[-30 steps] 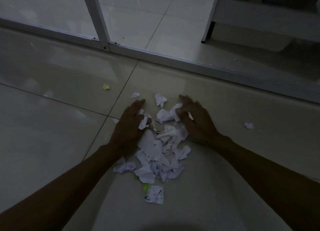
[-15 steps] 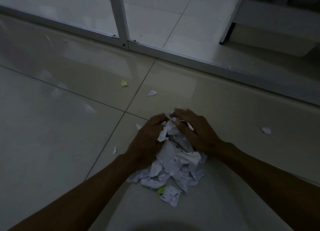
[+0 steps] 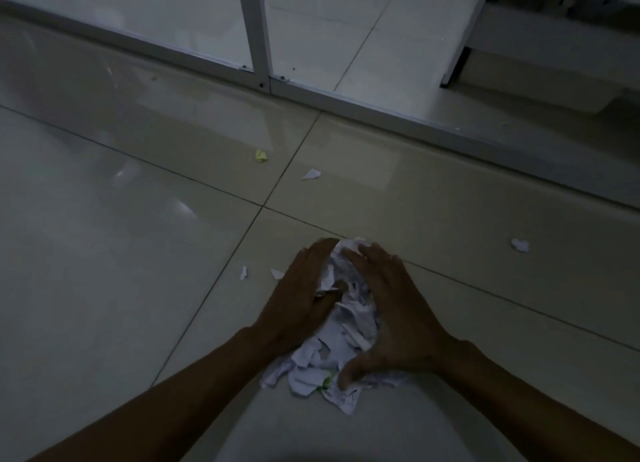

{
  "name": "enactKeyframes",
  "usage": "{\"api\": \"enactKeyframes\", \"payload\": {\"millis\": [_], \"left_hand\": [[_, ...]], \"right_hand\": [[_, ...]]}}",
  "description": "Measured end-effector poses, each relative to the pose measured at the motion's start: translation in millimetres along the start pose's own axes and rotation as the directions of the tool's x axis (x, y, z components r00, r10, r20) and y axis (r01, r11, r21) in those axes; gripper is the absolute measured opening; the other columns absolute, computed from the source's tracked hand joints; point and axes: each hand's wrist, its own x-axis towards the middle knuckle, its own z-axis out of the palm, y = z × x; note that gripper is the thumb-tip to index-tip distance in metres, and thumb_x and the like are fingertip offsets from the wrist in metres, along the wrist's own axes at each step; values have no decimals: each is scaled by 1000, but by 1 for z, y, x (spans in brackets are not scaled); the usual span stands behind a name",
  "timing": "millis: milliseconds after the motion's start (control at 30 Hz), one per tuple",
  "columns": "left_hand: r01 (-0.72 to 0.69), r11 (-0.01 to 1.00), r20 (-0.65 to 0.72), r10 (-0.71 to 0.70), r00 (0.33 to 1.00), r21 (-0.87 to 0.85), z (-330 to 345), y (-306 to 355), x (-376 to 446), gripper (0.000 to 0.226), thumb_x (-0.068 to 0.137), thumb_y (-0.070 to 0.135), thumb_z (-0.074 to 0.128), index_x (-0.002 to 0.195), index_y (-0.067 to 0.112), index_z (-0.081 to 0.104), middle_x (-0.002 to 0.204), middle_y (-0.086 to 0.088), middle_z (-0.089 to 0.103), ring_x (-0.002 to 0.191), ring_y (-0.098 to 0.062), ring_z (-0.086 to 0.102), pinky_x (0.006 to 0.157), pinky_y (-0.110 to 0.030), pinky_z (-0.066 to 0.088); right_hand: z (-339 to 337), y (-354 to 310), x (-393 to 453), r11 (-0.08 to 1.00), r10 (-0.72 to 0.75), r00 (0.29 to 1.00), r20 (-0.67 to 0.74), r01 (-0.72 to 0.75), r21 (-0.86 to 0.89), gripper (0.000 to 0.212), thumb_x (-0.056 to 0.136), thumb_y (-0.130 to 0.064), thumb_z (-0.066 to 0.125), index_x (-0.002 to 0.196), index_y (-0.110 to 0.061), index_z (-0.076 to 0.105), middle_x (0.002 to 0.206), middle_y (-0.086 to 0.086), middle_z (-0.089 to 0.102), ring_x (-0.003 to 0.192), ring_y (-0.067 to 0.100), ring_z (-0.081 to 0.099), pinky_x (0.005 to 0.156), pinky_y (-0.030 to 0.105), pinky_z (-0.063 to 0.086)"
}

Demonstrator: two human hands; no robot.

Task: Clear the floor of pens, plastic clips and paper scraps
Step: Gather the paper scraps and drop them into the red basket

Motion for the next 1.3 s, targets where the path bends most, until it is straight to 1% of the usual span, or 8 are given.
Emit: {"api": "enactKeyframes", "payload": {"millis": [233,467,667,767,867,967,1100,1300], "left_hand": [[-52,997,-61,48,997,-56,3,15,-11,59,91,42,51,144,33,26,150,8,31,141,-13,27,114,-50,23],[14,992,212,-39,977,122,-7,24,-10,79,81,71,40,146,30,22,158,7,13,147,-7,-1,120,-37,-4],[162,981,-80,-171,982,-103,-24,50,-15,42,89,44,49,122,17,51,119,0,58,111,-6,53,92,-14,39],[143,986,-53,-148,988,-88,-35,54,-22,55,90,60,42,128,21,49,126,9,56,119,-3,49,101,-24,39],[85,996,-13,-85,996,22,-48,45,-35,73,80,77,40,140,37,29,148,22,31,142,-2,23,120,-32,11],[-51,935,-8,57,998,351,-61,37,-58,102,64,89,45,147,33,25,159,15,9,148,-12,3,117,-57,1],[-101,804,170,0,985,586,-38,56,-110,157,34,96,57,154,12,1,160,-16,-10,147,-36,-9,113,-60,-3],[55,854,22,-78,997,518,-10,30,-85,147,41,90,61,154,19,0,159,-19,-10,147,-36,-10,110,-67,-2]], "right_hand": [[37,-8,4,997,50,975,-215,-62,-45,113,64,-80,52,155,-28,8,163,1,1,150,20,-2,118,58,2],[50,6,10,990,-13,943,-331,-34,-137,67,89,-63,44,140,-20,41,150,10,41,142,23,24,111,47,16],[51,0,3,1000,-3,932,-363,2,-5,68,72,-38,74,132,-22,46,142,5,49,138,23,35,117,39,16],[48,-3,3,1000,12,933,-360,-3,24,51,78,-46,64,121,-19,60,136,1,53,137,20,36,117,40,19],[49,-1,2,999,32,939,-344,-28,15,48,76,-47,66,115,-19,63,135,0,54,137,20,37,117,41,20],[46,-3,2,999,46,943,-331,-39,28,49,76,-50,63,115,-19,63,134,1,54,137,20,37,117,40,19],[45,-4,2,999,38,939,-341,-35,17,52,77,-54,62,115,-20,63,135,1,55,136,17,35,116,38,19],[43,-7,-3,998,-22,946,-322,41,53,58,74,-57,64,117,-19,63,137,4,52,134,16,36,113,49,29]]}}
